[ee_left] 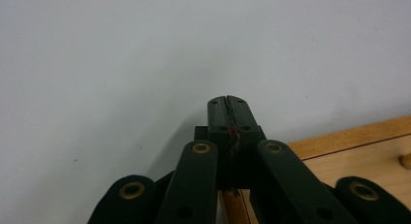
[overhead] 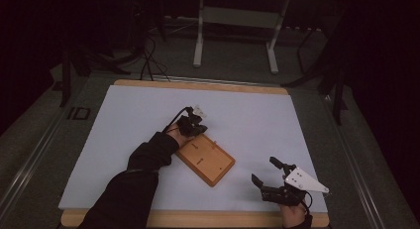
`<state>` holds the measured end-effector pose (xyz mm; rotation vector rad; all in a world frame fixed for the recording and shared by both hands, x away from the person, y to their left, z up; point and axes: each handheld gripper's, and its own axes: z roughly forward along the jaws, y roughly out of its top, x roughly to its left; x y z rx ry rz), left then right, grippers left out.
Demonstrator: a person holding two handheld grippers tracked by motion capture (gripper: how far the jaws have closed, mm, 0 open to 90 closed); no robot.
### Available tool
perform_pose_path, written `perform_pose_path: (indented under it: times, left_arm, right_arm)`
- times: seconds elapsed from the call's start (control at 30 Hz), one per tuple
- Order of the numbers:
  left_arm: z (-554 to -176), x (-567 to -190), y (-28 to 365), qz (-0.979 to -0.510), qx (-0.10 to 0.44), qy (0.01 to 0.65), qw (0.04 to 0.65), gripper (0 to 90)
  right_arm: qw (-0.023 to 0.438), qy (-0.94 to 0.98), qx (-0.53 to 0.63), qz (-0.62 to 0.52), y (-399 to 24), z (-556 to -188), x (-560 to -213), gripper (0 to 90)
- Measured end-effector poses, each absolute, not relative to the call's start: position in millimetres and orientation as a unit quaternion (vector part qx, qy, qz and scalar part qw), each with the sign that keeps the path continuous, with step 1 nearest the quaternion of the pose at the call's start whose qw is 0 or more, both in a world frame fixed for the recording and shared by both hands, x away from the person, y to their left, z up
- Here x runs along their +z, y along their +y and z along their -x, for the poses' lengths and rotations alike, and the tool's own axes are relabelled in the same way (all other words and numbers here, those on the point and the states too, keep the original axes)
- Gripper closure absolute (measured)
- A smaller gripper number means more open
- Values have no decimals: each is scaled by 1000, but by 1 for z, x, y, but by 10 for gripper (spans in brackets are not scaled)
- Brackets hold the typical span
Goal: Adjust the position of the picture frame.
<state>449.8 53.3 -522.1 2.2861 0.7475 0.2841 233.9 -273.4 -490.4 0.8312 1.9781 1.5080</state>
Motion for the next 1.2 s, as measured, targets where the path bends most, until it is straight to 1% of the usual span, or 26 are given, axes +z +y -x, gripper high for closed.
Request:
perform_pose_path:
  times: [0.17, 0.6, 1.13, 1.2]
  left_arm:
    - [-444, -522, 56, -886, 109, 288, 347, 900]
    - [-406, -523, 80, -884, 96, 289, 355, 900]
    - [-379, -525, 85, -884, 86, 288, 359, 900]
    - [-376, -525, 85, -884, 93, 285, 358, 900]
  right_arm:
    - [257, 728, 556, -307, -274, -234, -490, 129]
    - [259, 730, 554, -307, -272, -234, -491, 129]
    - [258, 730, 553, -308, -272, -235, -491, 129]
    - [258, 730, 553, -308, -272, -235, -491, 129]
